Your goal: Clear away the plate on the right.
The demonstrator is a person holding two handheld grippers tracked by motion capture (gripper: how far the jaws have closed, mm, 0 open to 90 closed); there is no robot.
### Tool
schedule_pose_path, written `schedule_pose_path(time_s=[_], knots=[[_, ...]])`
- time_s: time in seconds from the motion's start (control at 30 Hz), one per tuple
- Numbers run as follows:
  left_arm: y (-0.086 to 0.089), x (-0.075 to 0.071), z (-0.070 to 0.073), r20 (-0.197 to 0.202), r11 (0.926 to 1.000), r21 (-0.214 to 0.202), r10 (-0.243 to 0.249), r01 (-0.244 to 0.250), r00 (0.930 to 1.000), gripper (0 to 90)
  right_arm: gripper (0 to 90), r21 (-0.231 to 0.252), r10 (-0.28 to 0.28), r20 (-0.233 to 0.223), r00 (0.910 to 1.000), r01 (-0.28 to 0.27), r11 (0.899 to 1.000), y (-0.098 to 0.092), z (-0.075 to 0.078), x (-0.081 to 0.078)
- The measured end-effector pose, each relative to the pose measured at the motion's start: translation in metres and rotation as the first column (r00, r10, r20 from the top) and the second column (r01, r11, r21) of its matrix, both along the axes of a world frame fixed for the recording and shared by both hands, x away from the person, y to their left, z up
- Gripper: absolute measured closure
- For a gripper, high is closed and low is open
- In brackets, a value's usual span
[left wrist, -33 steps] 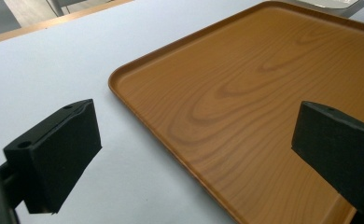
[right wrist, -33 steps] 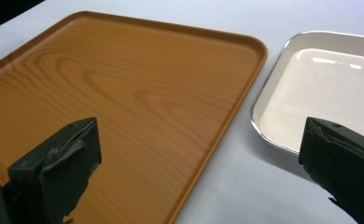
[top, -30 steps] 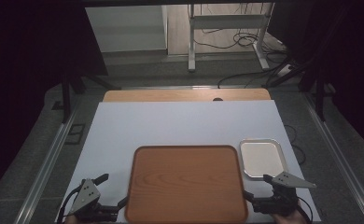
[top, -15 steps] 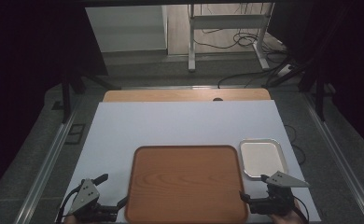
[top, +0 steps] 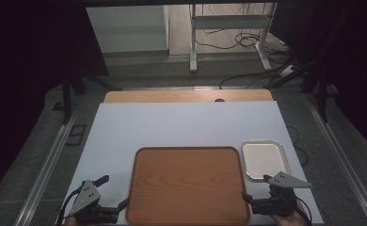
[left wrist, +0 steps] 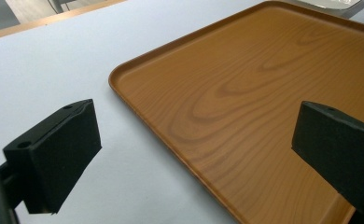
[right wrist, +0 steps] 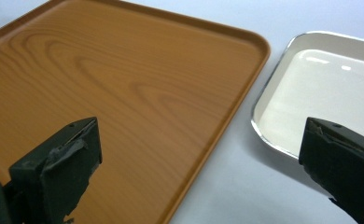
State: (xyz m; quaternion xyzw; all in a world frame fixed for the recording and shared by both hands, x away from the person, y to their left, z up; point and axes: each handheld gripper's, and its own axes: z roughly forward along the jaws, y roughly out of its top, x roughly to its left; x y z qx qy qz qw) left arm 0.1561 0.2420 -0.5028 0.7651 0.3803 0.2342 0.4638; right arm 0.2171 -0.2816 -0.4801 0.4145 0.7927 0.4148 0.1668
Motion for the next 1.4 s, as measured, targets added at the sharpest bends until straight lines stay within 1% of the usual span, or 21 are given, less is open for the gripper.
schedule_pose_path(time_s=[0.2,0.43,0.5,0.63,0.83,0.9,0.97,1.03,1.07,1.13,1.2,1.27,1.33,1.4], knots=[[0.000,0.000,0.000,0.000,1.0000,0.000,0.000,0.000,1.0000,1.0,0.0,0.016,-0.028,-0.004,0.9996,0.028,0.999,-0.004,0.002,0.005],[0.000,0.000,0.000,-0.001,1.0000,0.001,-0.002,0.002,1.0000,1.0,0.0,0.019,-0.048,0.025,0.9985,0.048,0.999,-0.012,0.003,0.015],[-0.001,0.000,0.000,-0.001,1.0000,0.004,-0.002,0.002,1.0000,1.0,0.3,0.024,-0.050,0.021,0.9986,0.049,0.998,-0.014,0.002,0.019],[-0.001,0.000,0.000,0.000,1.0000,0.006,-0.003,0.003,1.0000,1.0,0.9,0.021,-0.062,0.016,0.9980,0.062,0.998,-0.017,-0.001,0.024],[-0.001,0.000,0.000,0.000,0.9999,0.010,-0.004,0.004,1.0000,1.0,0.7,0.021,-0.085,0.028,0.9960,0.084,0.996,-0.023,-0.001,0.032],[-0.001,0.000,0.000,0.001,0.9999,0.010,-0.004,0.004,1.0000,1.0,0.3,0.009,-0.086,0.019,0.9961,0.086,0.996,-0.024,-0.001,0.035],[-0.002,0.000,0.000,0.002,0.9999,0.011,-0.004,0.004,1.0000,1.0,0.1,-0.008,-0.089,0.020,0.9958,0.090,0.996,-0.025,-0.002,0.037],[-0.002,0.000,0.000,0.002,0.9999,0.012,-0.005,0.005,1.0000,1.0,0.1,-0.012,-0.089,0.019,0.9959,0.089,0.996,-0.026,-0.003,0.040],[-0.002,0.000,0.000,0.002,0.9999,0.012,-0.005,0.005,1.0000,1.0,0.1,-0.013,-0.093,0.026,0.9953,0.093,0.996,-0.026,-0.003,0.041],[-0.002,0.000,0.000,0.002,0.9999,0.012,-0.005,0.005,1.0000,1.0,0.1,-0.013,-0.099,0.026,0.9948,0.099,0.995,-0.027,-0.002,0.041],[-0.002,0.000,0.000,0.002,0.9999,0.013,-0.006,0.006,1.0000,1.0,0.3,-0.004,-0.122,0.033,0.9920,0.122,0.993,-0.032,-0.002,0.046],[-0.002,0.000,0.000,0.002,0.9999,0.013,-0.006,0.006,1.0000,1.0,0.8,0.005,-0.127,0.035,0.9912,0.127,0.992,-0.035,-0.002,0.049],[-0.002,0.000,0.000,0.002,0.9999,0.013,-0.006,0.006,1.0000,1.0,1.2,0.014,-0.136,0.026,0.9903,0.136,0.991,-0.039,-0.002,0.052],[-0.002,0.000,0.000,0.002,0.9999,0.014,-0.006,0.006,1.0000,1.0,1.4,0.006,-0.150,0.024,0.9884,0.150,0.989,-0.041,-0.003,0.056]])
